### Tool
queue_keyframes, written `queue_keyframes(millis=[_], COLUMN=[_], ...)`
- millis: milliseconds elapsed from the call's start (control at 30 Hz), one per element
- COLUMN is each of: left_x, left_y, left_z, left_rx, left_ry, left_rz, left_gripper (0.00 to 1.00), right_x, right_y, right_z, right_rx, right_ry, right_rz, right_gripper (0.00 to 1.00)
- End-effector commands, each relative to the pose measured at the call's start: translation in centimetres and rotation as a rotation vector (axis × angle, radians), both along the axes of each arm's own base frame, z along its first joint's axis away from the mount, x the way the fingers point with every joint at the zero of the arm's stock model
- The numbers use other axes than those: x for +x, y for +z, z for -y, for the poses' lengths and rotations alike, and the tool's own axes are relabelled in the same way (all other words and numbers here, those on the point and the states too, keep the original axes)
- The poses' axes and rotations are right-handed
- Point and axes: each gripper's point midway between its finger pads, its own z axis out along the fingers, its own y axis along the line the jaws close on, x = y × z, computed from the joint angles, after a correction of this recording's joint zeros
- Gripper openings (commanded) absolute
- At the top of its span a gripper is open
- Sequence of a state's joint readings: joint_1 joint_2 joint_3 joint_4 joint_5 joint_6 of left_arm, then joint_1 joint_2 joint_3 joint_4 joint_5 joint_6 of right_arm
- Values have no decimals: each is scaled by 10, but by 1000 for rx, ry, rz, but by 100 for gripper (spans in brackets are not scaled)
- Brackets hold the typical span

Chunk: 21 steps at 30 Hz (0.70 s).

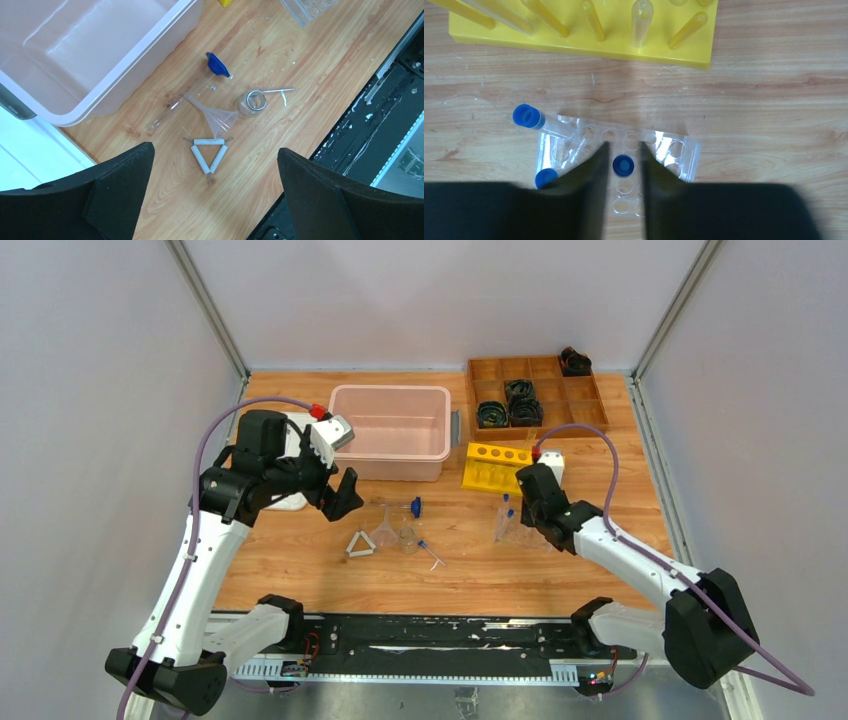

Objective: Organize the chemistry lab equipment

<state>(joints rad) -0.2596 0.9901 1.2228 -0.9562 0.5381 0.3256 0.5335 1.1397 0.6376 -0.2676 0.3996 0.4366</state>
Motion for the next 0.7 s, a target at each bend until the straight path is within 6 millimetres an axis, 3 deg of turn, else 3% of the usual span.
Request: queue_keyframes(millis=[0,33,100,233,333,433,500,667], left_x=[-1,-1,-2,-1,-1,-1,-1,-3], left_y=[14,15,15,18,27,21,14,15], left_z=[0,0,0,0,1,3,4,3], left_rx=[-6,-6,-6,-11,-22,-28,-31,-31], left_ry=[-6,-6,-6,1,7,5,11,10], left_rz=[55,56,56,58,63,31,-1,9], left_gripper=[100,100,100,100,100,100,100,100], right_x=[8,9,9,5,1,-7,-15,-36], right_y=[21,26,38,60,83,103,104,64], right_z=[-6,-7,-9,-16,-35,-72,-105,-184], right_rx=[55,66,81,133,194,213,235,264], right_ry=[3,7,13,14,49,155,240,449], right_rz=[46,53,64,70,97,139,118,-55], right_gripper=[41,49,56,57,54,51,50,48])
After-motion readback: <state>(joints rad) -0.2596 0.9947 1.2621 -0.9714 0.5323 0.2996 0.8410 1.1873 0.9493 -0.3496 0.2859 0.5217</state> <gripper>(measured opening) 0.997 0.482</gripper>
